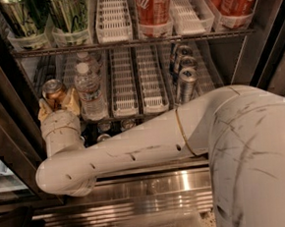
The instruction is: Pick orange can from middle shelf of fridge
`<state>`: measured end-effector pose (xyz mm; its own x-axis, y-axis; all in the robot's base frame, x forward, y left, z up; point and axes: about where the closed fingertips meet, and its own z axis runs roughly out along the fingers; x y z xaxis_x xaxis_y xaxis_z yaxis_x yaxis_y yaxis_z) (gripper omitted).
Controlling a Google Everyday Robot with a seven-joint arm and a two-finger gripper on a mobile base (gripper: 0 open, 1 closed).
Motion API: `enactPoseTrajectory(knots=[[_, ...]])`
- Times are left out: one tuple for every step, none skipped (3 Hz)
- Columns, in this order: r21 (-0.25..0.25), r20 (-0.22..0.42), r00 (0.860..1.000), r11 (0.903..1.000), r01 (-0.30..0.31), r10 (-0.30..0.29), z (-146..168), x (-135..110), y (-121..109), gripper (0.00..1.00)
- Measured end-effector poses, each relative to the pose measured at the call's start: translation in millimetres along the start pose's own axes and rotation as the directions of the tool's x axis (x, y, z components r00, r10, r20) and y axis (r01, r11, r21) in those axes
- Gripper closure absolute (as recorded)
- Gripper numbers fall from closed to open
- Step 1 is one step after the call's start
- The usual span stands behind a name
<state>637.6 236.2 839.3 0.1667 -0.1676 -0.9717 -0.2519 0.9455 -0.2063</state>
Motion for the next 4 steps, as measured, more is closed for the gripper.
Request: enactPoseTrajectory(knots=[[-0.016,0.002,1.000,0.9999,-0.001,0.001,2.0,0.7,1.7,0.45],[-0.016,0.002,1.000,0.9999,-0.001,0.001,2.0,0.6,1.7,0.69],[-0.016,0.002,1.000,0.9999,-0.001,0.001,2.0,0.6,1.7,0.92],[-0.016,0.002,1.000,0.9999,-0.001,0.001,2.0,0.6,1.7,1.00]])
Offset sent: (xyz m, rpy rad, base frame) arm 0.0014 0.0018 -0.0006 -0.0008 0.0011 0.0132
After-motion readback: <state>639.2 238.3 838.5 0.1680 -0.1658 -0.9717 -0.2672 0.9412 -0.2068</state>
